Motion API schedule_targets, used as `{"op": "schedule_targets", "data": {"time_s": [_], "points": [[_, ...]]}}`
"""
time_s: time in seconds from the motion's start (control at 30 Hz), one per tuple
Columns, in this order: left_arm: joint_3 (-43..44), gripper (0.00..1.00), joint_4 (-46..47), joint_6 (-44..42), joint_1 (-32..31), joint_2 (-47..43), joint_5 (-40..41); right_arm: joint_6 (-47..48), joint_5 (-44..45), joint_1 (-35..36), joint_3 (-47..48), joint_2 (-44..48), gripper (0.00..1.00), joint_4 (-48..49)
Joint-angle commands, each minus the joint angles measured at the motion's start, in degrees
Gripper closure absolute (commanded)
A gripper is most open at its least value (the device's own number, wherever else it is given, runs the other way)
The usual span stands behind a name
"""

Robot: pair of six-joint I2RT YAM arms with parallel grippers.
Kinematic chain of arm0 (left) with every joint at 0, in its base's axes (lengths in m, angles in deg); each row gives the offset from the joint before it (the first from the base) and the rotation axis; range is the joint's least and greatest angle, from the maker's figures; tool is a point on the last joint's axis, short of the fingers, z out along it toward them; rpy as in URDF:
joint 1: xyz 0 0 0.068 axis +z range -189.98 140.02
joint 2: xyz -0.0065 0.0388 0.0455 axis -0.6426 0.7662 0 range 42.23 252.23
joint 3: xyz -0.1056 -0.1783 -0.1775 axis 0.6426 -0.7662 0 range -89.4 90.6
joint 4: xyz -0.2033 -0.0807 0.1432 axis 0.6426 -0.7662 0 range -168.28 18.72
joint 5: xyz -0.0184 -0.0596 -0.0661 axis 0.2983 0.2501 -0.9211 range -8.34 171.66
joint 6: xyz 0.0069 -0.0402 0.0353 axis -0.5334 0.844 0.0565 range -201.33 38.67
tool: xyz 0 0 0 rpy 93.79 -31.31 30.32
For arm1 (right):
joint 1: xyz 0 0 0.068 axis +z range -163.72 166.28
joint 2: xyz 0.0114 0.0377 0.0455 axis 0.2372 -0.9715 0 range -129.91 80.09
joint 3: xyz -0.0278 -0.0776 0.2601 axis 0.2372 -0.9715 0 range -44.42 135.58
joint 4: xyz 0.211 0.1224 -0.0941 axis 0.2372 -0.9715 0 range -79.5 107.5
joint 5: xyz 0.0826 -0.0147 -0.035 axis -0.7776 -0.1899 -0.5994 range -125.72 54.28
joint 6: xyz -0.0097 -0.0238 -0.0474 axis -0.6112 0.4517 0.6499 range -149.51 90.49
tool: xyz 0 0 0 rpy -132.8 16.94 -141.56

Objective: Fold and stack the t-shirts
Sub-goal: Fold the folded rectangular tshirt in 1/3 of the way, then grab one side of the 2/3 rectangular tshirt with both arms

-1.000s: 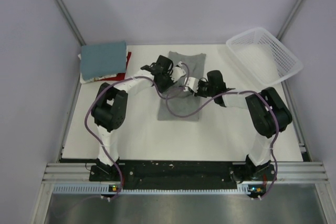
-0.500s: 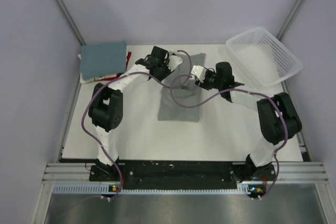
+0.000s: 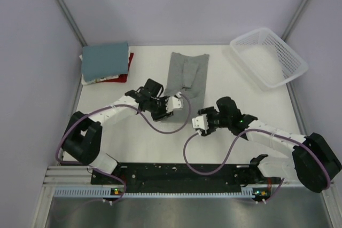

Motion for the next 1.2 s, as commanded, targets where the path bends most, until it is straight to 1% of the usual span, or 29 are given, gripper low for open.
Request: {"op": "schedule_targets", "data": {"time_s": [0.0,0.1,0.23,0.3,0.33,0.4,0.5,0.53,0.6,0.63,0.67,0.7,0.73,0.77,0.8,0.83,0.93,1.03,1.17], "points": [[-5.27,0.54,6.18,-4.03,-3.93,-0.78,5.7,3.62,6.08,4.61,-1.54,-0.91,0.37,-3.37],[-6.42,0.54,8.12,-3.86,-5.43,0.53,8.53,3.79,7.74,5.58,-1.97,-3.72,0.37,-1.54],[-7.21,0.56,9.35,-3.33,-6.57,2.12,11.17,4.58,9.86,6.02,-2.59,-6.72,0.4,-0.13],[-7.48,0.57,9.18,-3.5,-6.57,2.73,11.52,3.71,11.0,6.11,-2.41,-8.56,0.43,-0.04],[-7.48,0.58,8.83,-3.59,-6.75,3.08,11.61,2.49,12.31,6.11,-2.33,-9.35,0.44,2.14],[-7.65,0.6,7.42,-3.77,-7.19,3.79,11.79,1.95,14.25,6.11,-1.71,-10.67,0.45,2.43],[-8.27,0.61,6.19,-3.94,-7.63,4.32,11.18,1.95,14.26,6.11,-1.62,-11.64,0.46,2.69],[-8.36,0.61,6.1,-4.12,-7.71,4.4,10.91,1.69,13.73,6.11,-1.62,-11.9,0.48,2.69],[-8.8,0.62,6.1,-4.12,-7.72,4.67,10.3,1.42,13.12,6.28,-1.71,-12.95,0.54,2.78],[-8.62,0.62,6.1,-4.03,-7.72,4.93,10.21,1.42,13.29,6.46,-1.54,-13.48,0.58,2.43],[-8.36,0.63,6.01,-3.77,-7.72,5.28,10.21,1.33,14.07,6.72,-1.36,-14.18,0.64,2.16],[-8.36,0.65,6.1,-3.42,-7.72,5.81,10.38,1.33,14.78,6.9,-1.1,-14.8,0.75,1.64],[-8.1,0.7,6.01,-3.15,-7.72,6.07,10.64,1.24,15.39,6.99,-0.83,-15.07,0.87,1.2],[-8.18,0.78,6.1,-2.98,-7.72,6.42,10.82,1.16,15.83,7.08,-0.74,-15.07,0.94,0.67],[-8.27,0.87,6.1,-2.8,-7.72,6.51,11.08,1.07,15.84,7.08,-0.39,-14.72,0.97,-0.81],[-8.44,0.99,6.01,-2.89,-7.72,6.25,11.26,1.15,15.58,7.08,-0.04,-14.2,1.0,-2.83],[-9.58,1.0,5.75,-2.98,-7.72,4.06,11.26,1.24,14.78,7.95,0.05,-11.13,1.0,-7.84],[-11.08,1.0,4.52,-2.28,-7.72,0.11,10.3,0.98,15.49,10.67,-0.13,-6.56,1.0,-12.93],[-11.26,1.0,-1.88,0.01,-7.8,-4.46,6.61,-0.68,14.26,13.84,-0.21,0.91,1.0,-18.66]]}}
